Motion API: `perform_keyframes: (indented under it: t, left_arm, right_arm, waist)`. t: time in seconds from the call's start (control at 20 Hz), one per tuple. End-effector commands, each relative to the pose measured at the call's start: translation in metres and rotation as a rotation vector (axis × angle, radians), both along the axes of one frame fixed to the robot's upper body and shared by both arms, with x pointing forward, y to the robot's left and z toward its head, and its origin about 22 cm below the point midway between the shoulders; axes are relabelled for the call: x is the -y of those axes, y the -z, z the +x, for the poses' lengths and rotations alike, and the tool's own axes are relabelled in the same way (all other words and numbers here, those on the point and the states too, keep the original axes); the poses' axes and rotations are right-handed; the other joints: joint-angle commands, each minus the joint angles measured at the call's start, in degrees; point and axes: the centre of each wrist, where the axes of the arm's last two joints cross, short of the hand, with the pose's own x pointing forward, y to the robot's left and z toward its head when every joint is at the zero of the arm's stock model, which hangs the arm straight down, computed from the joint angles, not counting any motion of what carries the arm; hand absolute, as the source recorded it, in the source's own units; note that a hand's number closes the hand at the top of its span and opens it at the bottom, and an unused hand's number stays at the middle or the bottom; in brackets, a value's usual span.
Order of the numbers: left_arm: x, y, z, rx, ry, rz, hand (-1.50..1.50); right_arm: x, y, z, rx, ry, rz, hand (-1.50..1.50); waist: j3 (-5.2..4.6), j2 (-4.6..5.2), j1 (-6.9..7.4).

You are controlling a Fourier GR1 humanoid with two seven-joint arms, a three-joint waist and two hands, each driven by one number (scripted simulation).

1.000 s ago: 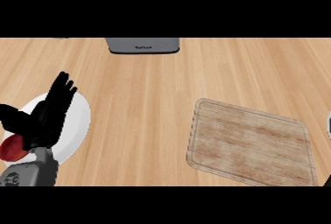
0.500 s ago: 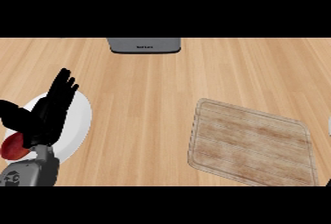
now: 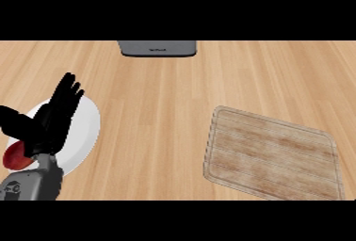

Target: Pick the bell pepper from the cutting board and place it in the pan

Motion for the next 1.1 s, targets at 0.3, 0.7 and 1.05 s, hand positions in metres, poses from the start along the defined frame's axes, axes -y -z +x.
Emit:
perform_keyframes:
  t: [0.3, 0.7, 1.05]
  left_arm:
    - [0.003, -0.001, 0.013, 0.006, -0.007, 0.004, 0.00]
    - [-0.017, 0.000, -0.002, 0.001, -0.033, 0.008, 0.00]
    - [-0.005, 0.005, -0.010, 0.000, -0.058, 0.020, 0.00]
  right_arm:
    - [0.021, 0.056, -0.035, 0.121, 0.092, 0.263, -1.50]
    - [0.024, 0.055, -0.052, 0.443, 0.068, 0.142, -1.50]
    - [0.028, 0.038, -0.104, 0.748, 0.037, 0.196, -1.50]
  waist:
    - [0.04, 0.05, -0.24]
    - [0.00, -0.41, -0.98]
    - [-0.24, -1.15, -3.08]
